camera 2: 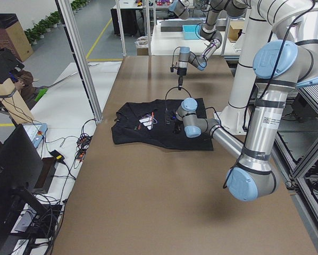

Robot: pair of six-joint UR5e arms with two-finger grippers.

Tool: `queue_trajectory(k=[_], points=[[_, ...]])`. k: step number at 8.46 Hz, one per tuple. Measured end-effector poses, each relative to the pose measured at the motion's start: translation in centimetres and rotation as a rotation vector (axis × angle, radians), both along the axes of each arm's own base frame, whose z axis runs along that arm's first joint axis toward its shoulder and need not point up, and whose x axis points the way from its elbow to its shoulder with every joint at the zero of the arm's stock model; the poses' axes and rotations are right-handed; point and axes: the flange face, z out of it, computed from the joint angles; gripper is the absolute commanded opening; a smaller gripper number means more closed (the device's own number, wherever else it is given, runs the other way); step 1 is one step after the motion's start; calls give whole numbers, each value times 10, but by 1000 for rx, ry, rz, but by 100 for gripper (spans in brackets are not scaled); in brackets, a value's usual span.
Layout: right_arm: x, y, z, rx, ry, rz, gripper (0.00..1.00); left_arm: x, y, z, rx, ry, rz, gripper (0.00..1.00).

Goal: Fold clothes
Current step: 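Move both grippers to the hem corners nearest the robot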

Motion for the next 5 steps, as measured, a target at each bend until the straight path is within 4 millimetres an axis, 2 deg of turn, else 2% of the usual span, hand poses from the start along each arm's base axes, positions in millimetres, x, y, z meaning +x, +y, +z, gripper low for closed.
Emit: queue_trajectory(k=[2,4,5], points=[[-8,39,20,-11,-16,-75,94,12,47,32,-4,-16,-14,94],[-25,68,25,-26,-21,-131,94,29,82,39,-2,-30,-19,94],[-33,77,31,-25,-19,-145,94,33,89,39,-1,-30,-21,94]])
